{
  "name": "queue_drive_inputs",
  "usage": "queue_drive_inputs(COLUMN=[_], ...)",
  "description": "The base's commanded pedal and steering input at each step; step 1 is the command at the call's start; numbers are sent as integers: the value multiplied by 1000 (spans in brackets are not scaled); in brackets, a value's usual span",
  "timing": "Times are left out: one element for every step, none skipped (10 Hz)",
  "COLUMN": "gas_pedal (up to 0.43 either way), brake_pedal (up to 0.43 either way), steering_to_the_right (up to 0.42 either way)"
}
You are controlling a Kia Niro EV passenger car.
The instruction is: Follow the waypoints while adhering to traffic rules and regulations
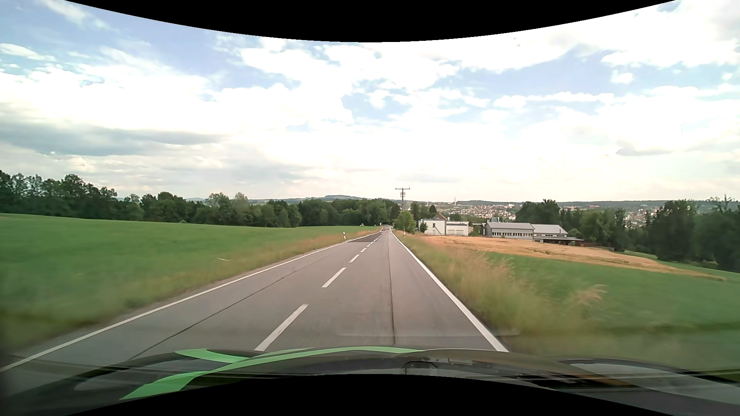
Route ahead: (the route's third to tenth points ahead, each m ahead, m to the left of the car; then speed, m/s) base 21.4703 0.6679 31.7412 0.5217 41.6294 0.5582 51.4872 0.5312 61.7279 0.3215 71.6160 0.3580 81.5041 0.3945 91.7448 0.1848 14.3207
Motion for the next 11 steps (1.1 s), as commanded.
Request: queue_drive_inputs(gas_pedal=[110, 118, 118, 118, 118, 118, 118, 118, 118, 118, 118], brake_pedal=[0, 0, 0, 0, 0, 0, 0, 0, 0, 0, 0], steering_to_the_right=[-5, -5, -5, -5, -5, -5, -5, -5, -4, -4, -4])
